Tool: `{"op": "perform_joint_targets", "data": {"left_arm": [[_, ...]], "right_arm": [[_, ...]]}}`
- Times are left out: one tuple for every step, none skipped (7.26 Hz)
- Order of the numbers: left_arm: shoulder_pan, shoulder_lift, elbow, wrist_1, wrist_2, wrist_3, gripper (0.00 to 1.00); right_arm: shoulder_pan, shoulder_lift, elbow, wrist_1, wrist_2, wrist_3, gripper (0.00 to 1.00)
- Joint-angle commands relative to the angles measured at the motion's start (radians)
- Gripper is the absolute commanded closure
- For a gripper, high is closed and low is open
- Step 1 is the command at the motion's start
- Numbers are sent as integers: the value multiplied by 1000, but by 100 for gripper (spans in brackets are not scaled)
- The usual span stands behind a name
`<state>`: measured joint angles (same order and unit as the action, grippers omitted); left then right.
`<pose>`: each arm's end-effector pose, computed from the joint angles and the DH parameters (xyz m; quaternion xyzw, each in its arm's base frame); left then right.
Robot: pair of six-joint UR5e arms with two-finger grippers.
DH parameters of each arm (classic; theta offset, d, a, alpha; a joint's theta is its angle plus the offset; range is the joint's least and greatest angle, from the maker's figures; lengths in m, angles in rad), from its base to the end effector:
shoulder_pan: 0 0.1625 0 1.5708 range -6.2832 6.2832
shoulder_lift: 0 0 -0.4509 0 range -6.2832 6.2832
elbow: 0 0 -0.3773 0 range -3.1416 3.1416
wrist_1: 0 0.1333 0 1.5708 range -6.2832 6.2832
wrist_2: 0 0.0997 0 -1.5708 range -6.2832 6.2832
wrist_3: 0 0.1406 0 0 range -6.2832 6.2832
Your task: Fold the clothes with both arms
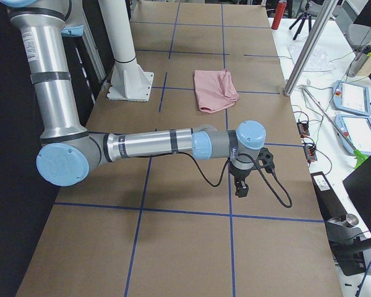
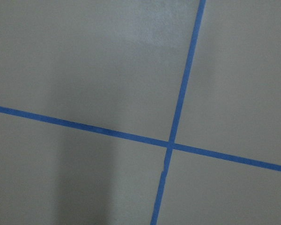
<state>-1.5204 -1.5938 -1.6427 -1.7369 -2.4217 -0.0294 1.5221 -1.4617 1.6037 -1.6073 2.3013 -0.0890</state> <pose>-0.0021 -0.5070 0.6414 0.1021 0.4136 0.0632 0.9025 0.0135 -0.5341 0.6510 0.0564 -0.3556 -0.0830 0.9292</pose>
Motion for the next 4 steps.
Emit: {"op": "perform_joint_targets", "data": {"left_arm": [[-3, 33, -8, 8, 0, -1, 0], [-4, 52, -14, 11, 0, -3, 0], [-4, 60, -35, 63, 0, -1, 0], [-4, 60, -61, 94, 1, -1, 0]], "right_arm": [[0, -67, 15, -8, -28, 2, 0], [1, -90, 16, -17, 16, 2, 0], [0, -95, 13, -16, 53, 2, 0], [1, -95, 24, -14, 55, 2, 0]]}}
